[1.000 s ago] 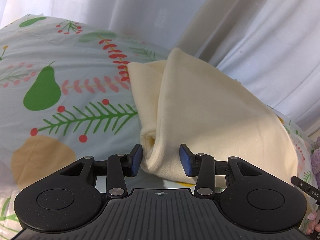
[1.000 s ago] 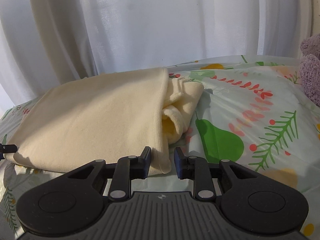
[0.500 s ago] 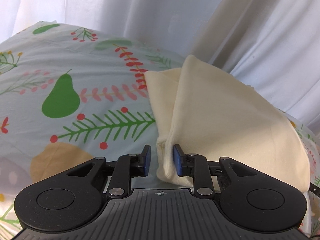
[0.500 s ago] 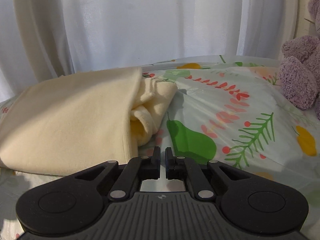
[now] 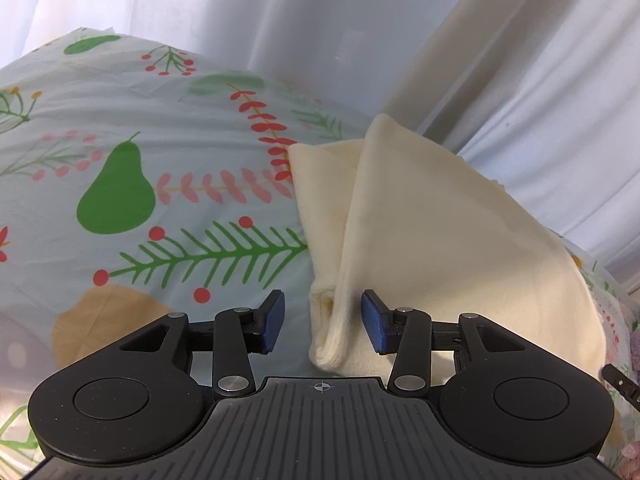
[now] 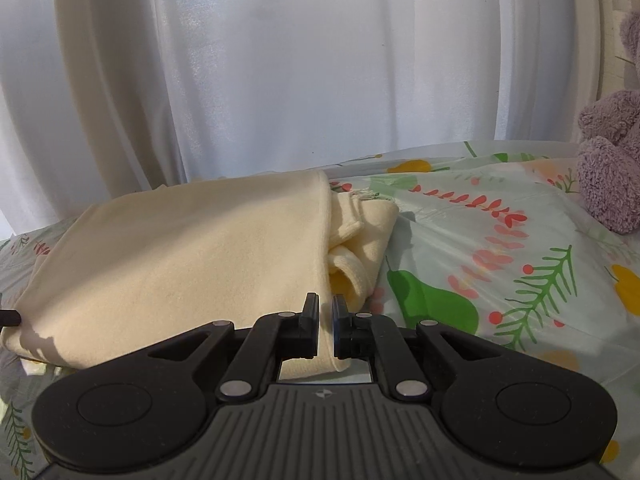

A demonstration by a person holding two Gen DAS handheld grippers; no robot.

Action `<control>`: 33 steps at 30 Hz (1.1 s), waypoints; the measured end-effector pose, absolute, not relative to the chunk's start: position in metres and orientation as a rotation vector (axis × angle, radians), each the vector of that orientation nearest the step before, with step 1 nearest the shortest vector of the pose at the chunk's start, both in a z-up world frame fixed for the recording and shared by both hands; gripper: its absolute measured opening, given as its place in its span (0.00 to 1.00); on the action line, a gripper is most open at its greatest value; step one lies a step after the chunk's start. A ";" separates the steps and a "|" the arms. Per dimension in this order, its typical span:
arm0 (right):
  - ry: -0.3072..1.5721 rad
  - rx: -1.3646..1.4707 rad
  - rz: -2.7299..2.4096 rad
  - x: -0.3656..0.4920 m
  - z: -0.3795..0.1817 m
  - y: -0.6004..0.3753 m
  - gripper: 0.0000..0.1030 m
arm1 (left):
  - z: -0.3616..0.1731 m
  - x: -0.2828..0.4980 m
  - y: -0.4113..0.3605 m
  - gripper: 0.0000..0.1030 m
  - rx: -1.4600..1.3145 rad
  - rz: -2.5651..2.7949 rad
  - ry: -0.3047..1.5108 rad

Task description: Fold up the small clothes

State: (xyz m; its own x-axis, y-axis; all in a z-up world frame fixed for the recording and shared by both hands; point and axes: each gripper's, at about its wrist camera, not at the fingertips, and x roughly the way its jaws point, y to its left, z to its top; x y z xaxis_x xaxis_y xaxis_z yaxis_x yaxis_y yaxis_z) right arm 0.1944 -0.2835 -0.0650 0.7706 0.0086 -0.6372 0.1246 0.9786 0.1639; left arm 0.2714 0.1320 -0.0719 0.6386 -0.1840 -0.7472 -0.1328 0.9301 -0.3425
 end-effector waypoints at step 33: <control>0.725 0.052 0.070 0.215 -0.078 -0.204 0.16 | -0.080 0.327 0.155 0.17 -0.662 -0.203 0.846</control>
State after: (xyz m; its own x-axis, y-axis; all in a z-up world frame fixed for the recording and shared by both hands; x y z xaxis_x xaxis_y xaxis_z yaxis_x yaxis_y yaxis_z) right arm 0.2149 -0.2043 -0.0780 0.7462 0.0821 -0.6606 -0.0462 0.9964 0.0716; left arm 0.3272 0.1552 -0.0797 0.6579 -0.4182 -0.6263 -0.0879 0.7833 -0.6154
